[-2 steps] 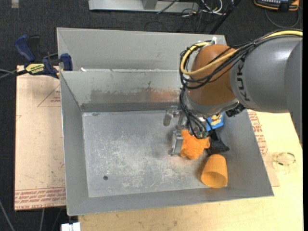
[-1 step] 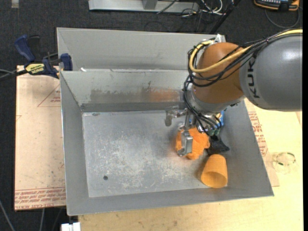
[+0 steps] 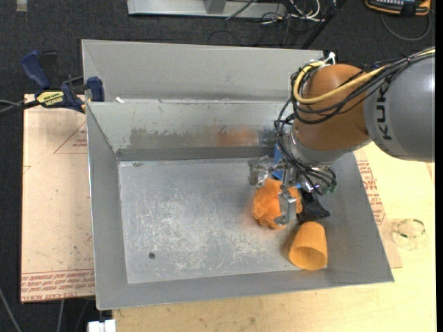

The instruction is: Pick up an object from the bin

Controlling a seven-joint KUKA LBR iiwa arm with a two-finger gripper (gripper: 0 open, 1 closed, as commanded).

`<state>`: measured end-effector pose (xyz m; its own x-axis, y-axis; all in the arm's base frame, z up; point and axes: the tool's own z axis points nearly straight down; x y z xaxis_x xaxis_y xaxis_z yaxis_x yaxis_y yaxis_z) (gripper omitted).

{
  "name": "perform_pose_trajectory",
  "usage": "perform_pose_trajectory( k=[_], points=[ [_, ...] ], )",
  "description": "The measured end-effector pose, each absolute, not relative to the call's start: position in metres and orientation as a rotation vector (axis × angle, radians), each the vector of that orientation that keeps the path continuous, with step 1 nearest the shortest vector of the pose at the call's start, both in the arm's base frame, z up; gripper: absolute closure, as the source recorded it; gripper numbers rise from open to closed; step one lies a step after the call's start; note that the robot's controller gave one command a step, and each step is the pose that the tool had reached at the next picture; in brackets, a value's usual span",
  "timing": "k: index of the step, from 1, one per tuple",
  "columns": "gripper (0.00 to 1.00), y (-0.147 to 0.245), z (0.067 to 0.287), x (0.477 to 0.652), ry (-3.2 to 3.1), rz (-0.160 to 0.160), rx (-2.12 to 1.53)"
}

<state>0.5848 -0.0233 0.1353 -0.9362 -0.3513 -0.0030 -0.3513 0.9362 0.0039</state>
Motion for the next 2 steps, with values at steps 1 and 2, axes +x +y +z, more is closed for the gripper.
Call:
perform_pose_trajectory(
  k=[1, 2],
  points=[
    [1.00, -0.0619, 0.0793, 0.5838, 3.104, 0.010, -0.462],
    [1.00, -0.0619, 0.0793, 0.5838, 3.104, 0.010, -0.462]
  ],
)
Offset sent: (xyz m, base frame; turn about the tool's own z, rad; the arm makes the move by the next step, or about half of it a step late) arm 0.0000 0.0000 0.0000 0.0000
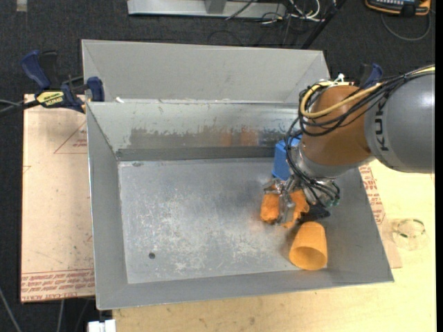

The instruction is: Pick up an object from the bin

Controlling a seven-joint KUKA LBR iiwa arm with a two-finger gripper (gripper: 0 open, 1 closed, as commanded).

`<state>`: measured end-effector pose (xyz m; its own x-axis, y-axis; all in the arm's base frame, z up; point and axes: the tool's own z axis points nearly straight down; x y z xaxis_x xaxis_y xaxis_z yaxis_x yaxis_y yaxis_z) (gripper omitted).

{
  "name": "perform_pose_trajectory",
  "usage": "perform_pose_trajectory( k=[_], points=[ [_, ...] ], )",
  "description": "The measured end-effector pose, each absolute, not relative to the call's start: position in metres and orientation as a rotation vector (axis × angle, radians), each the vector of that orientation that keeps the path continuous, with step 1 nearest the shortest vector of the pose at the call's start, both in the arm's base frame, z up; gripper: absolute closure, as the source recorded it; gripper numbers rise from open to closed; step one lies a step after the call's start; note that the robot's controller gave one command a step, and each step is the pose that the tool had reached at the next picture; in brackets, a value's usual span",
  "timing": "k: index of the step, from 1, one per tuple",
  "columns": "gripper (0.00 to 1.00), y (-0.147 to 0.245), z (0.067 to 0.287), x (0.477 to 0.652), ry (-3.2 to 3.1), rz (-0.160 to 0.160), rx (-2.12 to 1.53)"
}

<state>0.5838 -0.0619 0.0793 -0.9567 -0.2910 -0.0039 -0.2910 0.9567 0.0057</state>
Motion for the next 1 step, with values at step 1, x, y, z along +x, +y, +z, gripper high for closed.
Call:
perform_pose_trajectory(
  k=[1],
  points=[
    [1.00, -0.0691, 0.2222, 0.5773, 3.101, 0.010, -0.449]
  ],
)
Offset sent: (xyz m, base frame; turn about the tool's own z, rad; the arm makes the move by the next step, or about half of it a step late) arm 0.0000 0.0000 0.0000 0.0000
